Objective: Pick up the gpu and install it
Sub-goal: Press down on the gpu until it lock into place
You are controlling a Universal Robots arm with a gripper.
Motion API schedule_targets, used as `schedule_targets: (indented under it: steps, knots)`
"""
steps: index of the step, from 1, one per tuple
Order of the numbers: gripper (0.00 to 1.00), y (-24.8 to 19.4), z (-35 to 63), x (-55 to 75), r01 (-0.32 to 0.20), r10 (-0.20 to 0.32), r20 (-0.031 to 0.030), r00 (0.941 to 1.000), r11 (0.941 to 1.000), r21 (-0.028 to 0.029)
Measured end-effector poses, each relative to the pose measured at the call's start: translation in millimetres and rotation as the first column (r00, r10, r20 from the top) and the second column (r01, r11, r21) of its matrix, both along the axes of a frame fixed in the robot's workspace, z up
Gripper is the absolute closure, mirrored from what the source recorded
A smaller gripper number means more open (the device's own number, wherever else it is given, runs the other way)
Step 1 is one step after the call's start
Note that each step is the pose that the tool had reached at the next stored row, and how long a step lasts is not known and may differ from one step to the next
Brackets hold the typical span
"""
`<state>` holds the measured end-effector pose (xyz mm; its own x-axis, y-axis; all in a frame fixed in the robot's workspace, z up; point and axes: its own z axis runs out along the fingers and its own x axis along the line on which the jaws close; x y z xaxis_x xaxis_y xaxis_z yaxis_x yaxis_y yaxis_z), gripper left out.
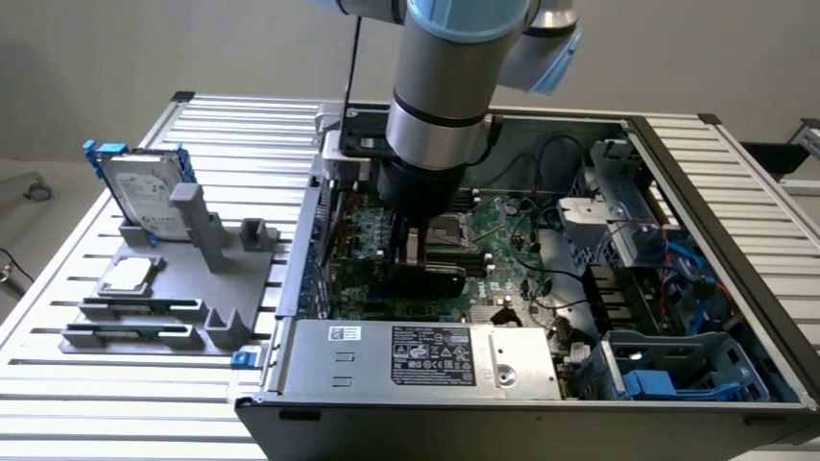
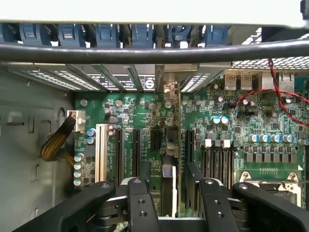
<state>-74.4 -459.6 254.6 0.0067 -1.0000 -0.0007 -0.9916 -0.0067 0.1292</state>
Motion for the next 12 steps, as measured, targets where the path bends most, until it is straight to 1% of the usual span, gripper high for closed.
schedule_targets:
  steps: [3, 4, 6, 9, 10, 12]
  knots:
    - [0.58, 0.0, -1.4, 0.0, 0.000, 0.000, 0.0007, 1.0000, 1.0000, 0.0031]
    - [0.58, 0.1, -1.6, 0.1, 0.000, 0.000, 0.0025, 1.0000, 1.0000, 0.0041]
    - [0.58, 0.2, -2.0, 0.1, 0.000, 0.000, 0.0079, 1.0000, 1.0000, 0.0053]
    - [0.58, 0.5, -2.4, -0.3, 0.000, 0.000, 0.0195, 0.9998, 1.0000, 0.0060]
    - [0.58, 0.5, -2.5, -0.6, 0.000, 0.000, 0.0220, 0.9998, 1.0000, 0.0059]
    - [0.58, 0.6, -2.7, -1.4, 0.000, 0.000, 0.0239, 0.9997, 1.0000, 0.0058]
